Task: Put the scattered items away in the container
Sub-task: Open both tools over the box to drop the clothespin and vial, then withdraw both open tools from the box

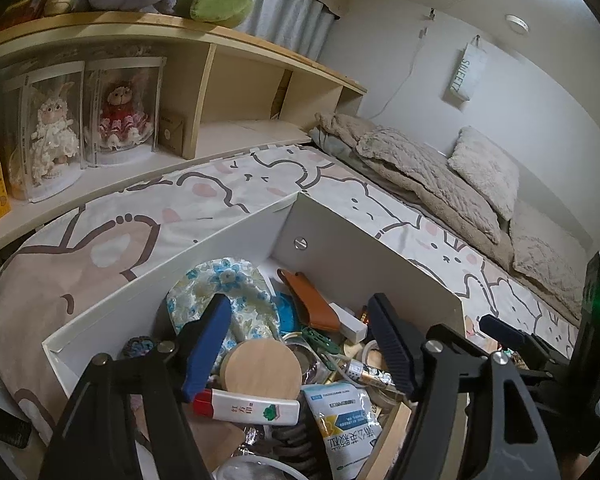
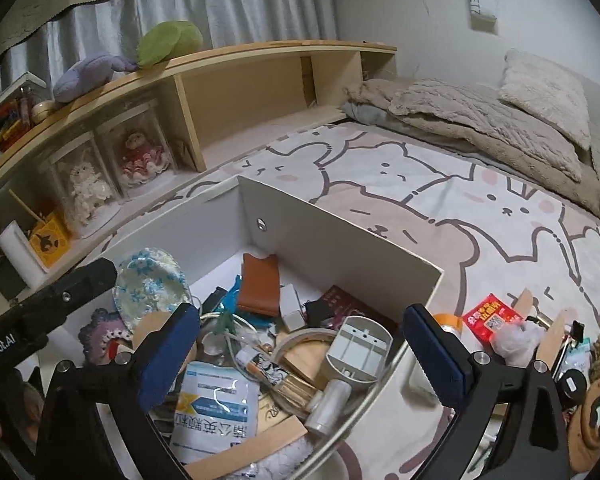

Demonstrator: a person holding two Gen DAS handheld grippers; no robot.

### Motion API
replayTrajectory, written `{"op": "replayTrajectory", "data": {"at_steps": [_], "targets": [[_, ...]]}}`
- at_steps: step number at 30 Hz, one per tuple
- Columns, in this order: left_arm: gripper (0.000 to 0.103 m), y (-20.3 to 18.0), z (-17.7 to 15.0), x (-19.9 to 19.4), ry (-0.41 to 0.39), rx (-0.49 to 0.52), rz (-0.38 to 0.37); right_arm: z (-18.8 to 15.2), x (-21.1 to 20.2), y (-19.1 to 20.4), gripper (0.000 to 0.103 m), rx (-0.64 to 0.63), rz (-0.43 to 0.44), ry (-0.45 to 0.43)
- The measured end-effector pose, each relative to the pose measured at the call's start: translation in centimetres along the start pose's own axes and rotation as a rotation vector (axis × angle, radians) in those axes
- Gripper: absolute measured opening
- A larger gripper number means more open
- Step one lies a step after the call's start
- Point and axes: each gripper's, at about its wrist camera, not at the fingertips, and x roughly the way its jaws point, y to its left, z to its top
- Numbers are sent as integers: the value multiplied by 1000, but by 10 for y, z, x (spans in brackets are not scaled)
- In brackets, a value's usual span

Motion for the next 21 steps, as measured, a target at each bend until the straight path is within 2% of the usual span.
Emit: {"op": "replayTrajectory", "data": {"at_steps": [3,5,9,14,21], "targets": [[71,-1,0,0,0,5,2,-1,2,4,102,-67,-68,16],[71,-1,-1,-1,-2,6,3,0,5,11,102,-173,-141,40],[71,-2,-1,-1,-1,7,3,-4,20,29,102,-414,-227,138],[71,-2,-1,-1,-1,3,3,-15,42,45,102,-628,-232,281],[71,2,-1,-2,-6,-13,2,-28,82,49,102,-789,-271,489]]}}
